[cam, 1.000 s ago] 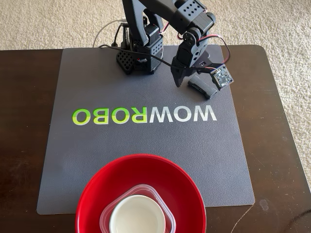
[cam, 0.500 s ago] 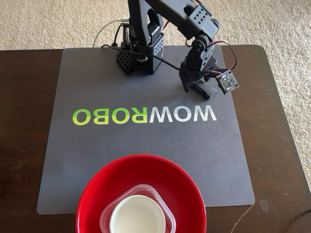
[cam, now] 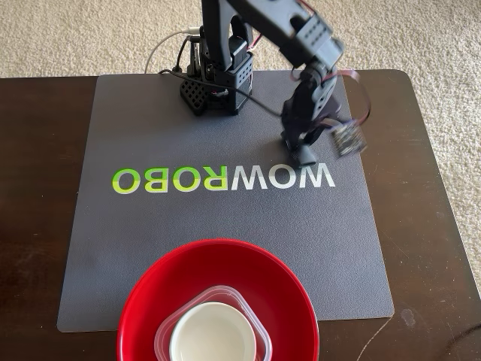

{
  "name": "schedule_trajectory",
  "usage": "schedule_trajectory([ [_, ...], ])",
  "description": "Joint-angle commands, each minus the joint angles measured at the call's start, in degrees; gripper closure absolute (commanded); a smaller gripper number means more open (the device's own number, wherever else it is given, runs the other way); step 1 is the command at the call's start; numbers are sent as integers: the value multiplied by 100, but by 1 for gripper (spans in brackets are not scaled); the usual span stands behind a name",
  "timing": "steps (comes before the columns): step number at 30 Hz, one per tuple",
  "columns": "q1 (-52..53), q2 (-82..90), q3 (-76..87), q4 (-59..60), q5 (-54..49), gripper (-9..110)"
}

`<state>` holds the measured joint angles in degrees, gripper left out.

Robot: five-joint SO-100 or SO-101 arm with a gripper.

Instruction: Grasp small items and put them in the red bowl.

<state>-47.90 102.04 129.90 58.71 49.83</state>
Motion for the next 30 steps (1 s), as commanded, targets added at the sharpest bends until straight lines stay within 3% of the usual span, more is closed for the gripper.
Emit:
schedule_trajectory([
  [1, 844, 624, -149, 9, -290, 101],
  [12, 3516, 2101, -2145, -62, -2004, 102],
  [16, 4078, 1397, -3357, -290, -2224, 102],
  [20, 4816, 650, -3911, -1257, -2136, 102],
  [26, 5361, -932, -4632, -1362, -2004, 101],
  [30, 5590, -1652, -4632, -1389, -2021, 82],
])
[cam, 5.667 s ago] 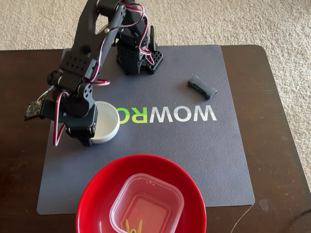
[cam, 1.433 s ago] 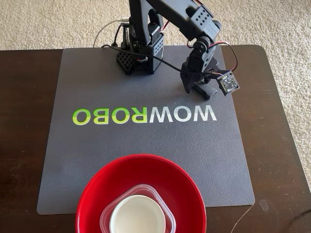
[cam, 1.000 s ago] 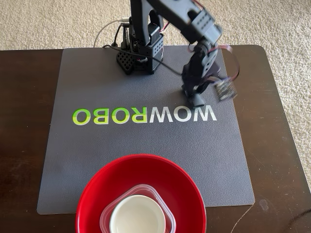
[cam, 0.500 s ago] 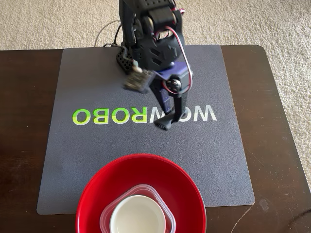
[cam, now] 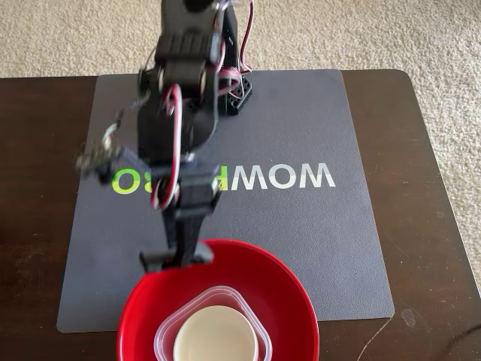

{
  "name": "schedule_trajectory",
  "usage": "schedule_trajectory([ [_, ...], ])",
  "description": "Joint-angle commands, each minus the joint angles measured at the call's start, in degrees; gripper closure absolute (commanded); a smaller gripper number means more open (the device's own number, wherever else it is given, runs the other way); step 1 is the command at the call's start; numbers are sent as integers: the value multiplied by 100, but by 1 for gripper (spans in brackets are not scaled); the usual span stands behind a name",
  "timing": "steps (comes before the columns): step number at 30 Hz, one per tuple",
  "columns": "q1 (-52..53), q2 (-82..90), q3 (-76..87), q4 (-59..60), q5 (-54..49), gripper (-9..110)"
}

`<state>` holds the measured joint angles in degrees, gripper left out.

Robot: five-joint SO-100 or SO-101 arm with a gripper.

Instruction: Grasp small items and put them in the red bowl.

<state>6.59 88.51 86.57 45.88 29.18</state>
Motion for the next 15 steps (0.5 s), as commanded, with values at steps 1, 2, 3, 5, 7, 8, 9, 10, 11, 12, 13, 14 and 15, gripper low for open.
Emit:
schedule_trajectory([
  [1, 185, -501, -299, -105, 70, 80],
  [2, 220, -659, -299, -105, 70, 79],
  [3, 237, -782, -299, -114, 97, 77],
  [5, 264, -905, -299, -176, 105, 75],
  [7, 264, -949, -308, -220, 79, 72],
  [8, 237, -958, -308, -220, 79, 70],
  [9, 211, -896, -308, -185, 9, 69],
  [10, 202, -738, -299, -132, -176, 68],
  [11, 185, -457, -255, -35, -387, 66],
  [12, 158, -123, -237, 167, -659, 66],
  [13, 123, 272, -237, 448, -1020, 66],
  [14, 53, 686, -220, 738, -1415, 66],
  [15, -62, 1143, -105, 993, -1723, 66],
])
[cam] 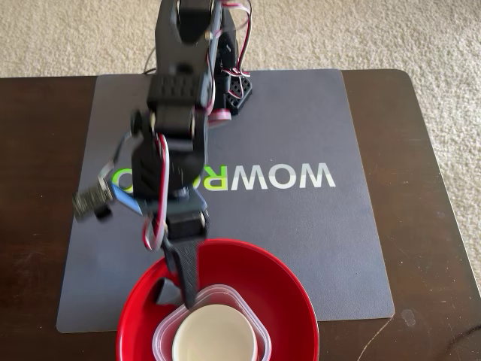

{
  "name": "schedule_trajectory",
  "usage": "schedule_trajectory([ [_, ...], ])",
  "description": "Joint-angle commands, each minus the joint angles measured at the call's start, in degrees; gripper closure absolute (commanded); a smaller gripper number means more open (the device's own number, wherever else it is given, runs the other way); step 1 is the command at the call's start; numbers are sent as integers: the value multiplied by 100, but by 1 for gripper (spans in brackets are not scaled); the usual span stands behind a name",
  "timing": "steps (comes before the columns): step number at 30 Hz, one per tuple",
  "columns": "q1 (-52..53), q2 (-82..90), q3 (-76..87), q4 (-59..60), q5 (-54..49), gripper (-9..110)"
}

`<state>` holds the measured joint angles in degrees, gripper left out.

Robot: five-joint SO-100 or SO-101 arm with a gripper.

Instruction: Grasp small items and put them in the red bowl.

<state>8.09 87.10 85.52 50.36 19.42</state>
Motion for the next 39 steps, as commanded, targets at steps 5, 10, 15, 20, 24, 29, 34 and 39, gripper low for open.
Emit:
schedule_trajectory([
  [5, -721, 4289, 1854, 1204, -1063, 94],
  [10, -782, 6495, 3480, 1995, -1591, 101],
  [15, -809, 7778, 5528, 2021, -1758, 101],
  [20, -510, 7989, 6381, 1670, -1556, 101],
  [24, -510, 9976, 7857, 1608, -1406, 101],
  [29, -229, 10160, 8569, 1582, -1784, 101],
  [34, -176, 10151, 8578, 1573, -1485, 101],
  [39, -141, 10151, 8569, 1608, -1424, 99],
])
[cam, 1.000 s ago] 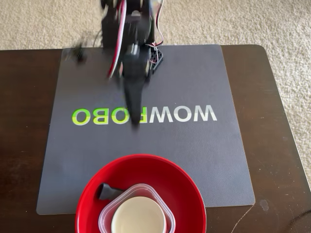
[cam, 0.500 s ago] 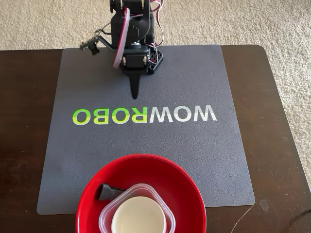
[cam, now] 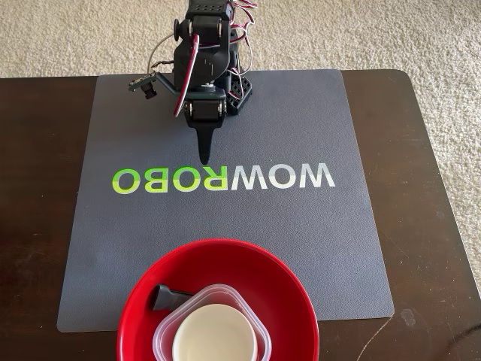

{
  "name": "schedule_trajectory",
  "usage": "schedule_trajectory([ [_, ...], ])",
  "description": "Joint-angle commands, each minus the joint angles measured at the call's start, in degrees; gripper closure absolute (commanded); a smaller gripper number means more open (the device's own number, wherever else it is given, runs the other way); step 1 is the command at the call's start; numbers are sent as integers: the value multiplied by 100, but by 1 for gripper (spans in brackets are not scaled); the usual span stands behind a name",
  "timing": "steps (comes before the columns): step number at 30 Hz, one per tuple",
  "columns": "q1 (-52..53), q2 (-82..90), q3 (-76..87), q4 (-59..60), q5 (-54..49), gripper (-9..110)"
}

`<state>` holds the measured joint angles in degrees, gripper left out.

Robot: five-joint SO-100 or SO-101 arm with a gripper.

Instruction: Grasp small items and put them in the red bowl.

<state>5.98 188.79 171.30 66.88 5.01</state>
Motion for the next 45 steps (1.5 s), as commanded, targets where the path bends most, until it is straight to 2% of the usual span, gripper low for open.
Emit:
schedule_trajectory([
  [1, 114, -18, -9, -53, -9, 96],
  [45, 123, -18, -9, -53, -18, 95],
])
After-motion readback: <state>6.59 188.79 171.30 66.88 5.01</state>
